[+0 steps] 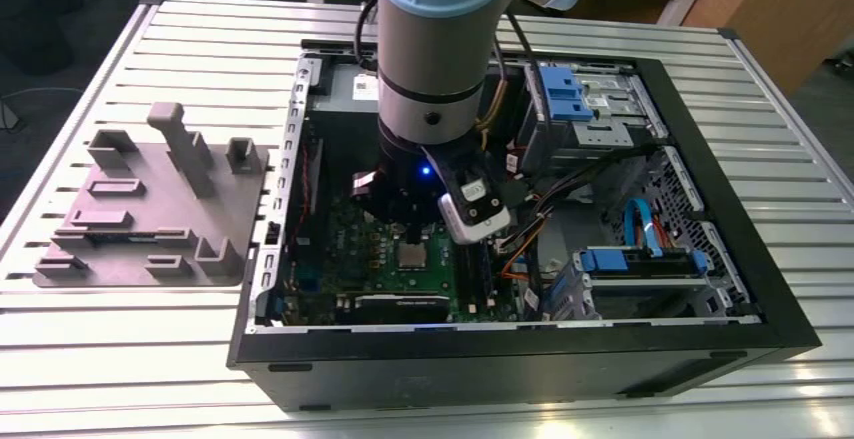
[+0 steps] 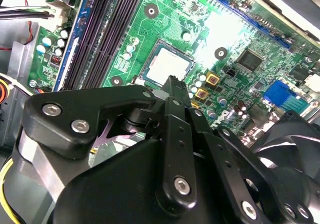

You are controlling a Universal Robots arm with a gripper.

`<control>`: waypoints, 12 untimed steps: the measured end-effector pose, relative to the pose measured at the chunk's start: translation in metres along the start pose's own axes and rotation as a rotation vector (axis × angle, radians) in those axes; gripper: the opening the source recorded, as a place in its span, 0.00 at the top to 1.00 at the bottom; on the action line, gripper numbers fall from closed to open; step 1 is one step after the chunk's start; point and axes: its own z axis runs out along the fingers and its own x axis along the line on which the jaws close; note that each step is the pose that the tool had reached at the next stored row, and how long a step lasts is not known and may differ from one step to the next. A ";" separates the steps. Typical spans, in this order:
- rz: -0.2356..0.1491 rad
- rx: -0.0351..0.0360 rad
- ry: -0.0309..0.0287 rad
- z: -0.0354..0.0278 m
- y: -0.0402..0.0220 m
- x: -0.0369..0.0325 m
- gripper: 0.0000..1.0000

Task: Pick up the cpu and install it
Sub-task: 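Close the cpu cover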

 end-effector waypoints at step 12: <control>0.000 0.0002 0.0001 -0.0028 0.0000 0.0000 0.90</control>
